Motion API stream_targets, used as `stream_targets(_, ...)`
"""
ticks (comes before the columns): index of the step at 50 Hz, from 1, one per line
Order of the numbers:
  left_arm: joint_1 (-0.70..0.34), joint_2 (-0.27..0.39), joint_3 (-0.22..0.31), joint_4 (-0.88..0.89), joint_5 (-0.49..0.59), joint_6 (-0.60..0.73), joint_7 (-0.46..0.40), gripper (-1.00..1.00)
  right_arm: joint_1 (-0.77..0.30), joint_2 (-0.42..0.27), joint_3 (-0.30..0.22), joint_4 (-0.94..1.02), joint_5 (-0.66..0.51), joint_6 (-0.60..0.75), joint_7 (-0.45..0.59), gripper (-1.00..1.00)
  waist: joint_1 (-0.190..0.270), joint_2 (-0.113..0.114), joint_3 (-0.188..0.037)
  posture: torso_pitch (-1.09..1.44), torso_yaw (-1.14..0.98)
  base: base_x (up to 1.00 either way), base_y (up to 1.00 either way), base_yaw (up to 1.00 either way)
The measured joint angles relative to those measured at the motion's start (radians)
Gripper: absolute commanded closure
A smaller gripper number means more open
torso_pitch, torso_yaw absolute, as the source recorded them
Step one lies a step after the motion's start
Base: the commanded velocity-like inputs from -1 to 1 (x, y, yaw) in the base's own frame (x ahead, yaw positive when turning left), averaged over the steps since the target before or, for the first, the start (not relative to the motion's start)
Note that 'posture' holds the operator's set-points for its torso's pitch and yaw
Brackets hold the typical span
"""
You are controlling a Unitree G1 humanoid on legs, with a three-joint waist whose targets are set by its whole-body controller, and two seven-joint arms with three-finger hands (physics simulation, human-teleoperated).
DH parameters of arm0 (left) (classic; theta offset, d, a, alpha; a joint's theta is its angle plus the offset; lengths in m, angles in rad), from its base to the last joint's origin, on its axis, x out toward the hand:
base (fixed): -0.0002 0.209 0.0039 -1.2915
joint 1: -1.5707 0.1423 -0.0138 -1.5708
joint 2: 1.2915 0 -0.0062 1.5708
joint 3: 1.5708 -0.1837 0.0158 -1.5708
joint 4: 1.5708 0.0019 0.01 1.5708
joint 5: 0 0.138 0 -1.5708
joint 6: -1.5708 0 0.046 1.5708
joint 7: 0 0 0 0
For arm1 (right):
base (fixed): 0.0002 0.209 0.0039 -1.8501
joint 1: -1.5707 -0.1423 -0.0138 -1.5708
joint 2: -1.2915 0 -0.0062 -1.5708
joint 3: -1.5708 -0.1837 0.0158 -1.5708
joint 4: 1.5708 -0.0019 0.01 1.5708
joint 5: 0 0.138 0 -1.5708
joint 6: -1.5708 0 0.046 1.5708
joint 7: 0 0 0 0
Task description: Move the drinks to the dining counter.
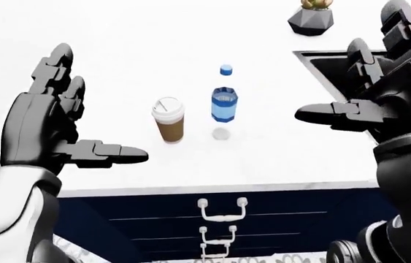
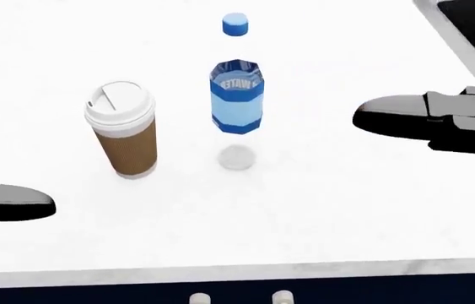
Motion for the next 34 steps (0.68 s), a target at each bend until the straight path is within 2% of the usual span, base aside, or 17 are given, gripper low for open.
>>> stream_targets(4,-0.044,0.020,0.048,-0.027,-0.040,0.053,0.000,-1.00,-0.011,-0.057,-0.074,-0.036,0.134,0.057,-0.071,-1.00,0.001,-0.002,0.008,0.00,0.00,0.00,0.00,0.00)
stream_targets(8,-0.097,0.050,0.145,-0.040,-0.102,0.115,-0.009,-1.00,-0.015,-0.150,-0.223,-0.067,0.365,0.088,-0.189,-1.00,0.004,-0.004,0.013,0.00,0.00,0.00,0.00,0.00)
stream_targets(11,-0.084,0.078,0.249,-0.042,-0.181,0.122,-0.006,-1.00,0.094,-0.307,-0.343,-0.071,0.633,0.005,-0.346,-1.00,0.008,-0.006,0.016,0.00,0.00,0.00,0.00,0.00)
stream_targets(13,-0.062,0.110,0.330,-0.039,-0.261,0.122,0.024,-1.00,0.208,-0.423,-0.383,-0.050,0.778,-0.114,-0.437,-1.00,0.005,-0.009,0.021,0.00,0.00,0.00,0.00,0.00)
stream_targets(15,-0.039,0.141,0.406,-0.035,-0.370,0.121,0.082,-1.00,0.307,-0.495,-0.422,-0.030,0.868,-0.228,-0.478,-1.00,0.002,-0.011,0.026,0.00,0.00,0.00,0.00,0.00)
stream_targets(19,0.008,0.173,0.510,-0.036,-0.598,0.112,0.220,-1.00,0.446,-0.526,-0.532,-0.010,0.918,-0.362,-0.456,-1.00,-0.001,-0.015,0.031,0.00,0.00,0.00,0.00,0.00)
stream_targets(23,0.019,0.197,0.617,-0.030,-0.780,0.099,0.330,-1.00,0.515,-0.530,-0.658,0.011,0.926,-0.415,-0.439,-1.00,-0.004,-0.013,0.039,0.00,0.00,0.00,0.00,0.00)
stream_targets(25,0.047,0.223,0.663,-0.022,-0.868,0.050,0.408,-1.00,0.536,-0.523,-0.702,0.014,0.920,-0.440,-0.439,-1.00,-0.009,-0.011,0.039,0.00,0.00,0.00,0.00,0.00)
stream_targets(27,0.128,0.231,0.650,-0.014,-0.932,-0.074,0.500,-1.00,0.550,-0.481,-0.709,0.012,0.871,-0.476,-0.421,-1.00,-0.012,-0.008,0.036,0.00,0.00,0.00,0.00,0.00)
stream_targets(29,0.221,0.213,0.584,0.002,-0.955,-0.235,0.578,-1.00,0.569,-0.423,-0.710,0.012,0.803,-0.514,-0.401,-1.00,-0.010,-0.004,0.036,0.00,0.00,0.00,0.00,0.00)
stream_targets(31,0.277,0.197,0.525,0.042,-0.953,-0.364,0.635,-1.00,0.592,-0.381,-0.733,0.021,0.750,-0.541,-0.394,-1.00,-0.005,0.000,0.039,0.00,0.00,0.00,0.00,0.00)
stream_targets(32,0.291,0.189,0.512,0.070,-0.948,-0.417,0.660,-1.00,0.605,-0.364,-0.752,0.026,0.727,-0.554,-0.392,-1.00,-0.004,0.002,0.039,0.00,0.00,0.00,0.00,0.00)
stream_targets(34,0.310,0.181,0.522,0.126,-0.943,-0.507,0.712,-1.00,0.631,-0.326,-0.797,0.034,0.685,-0.587,-0.387,-1.00,-0.006,0.004,0.039,0.00,0.00,0.00,0.00,0.00)
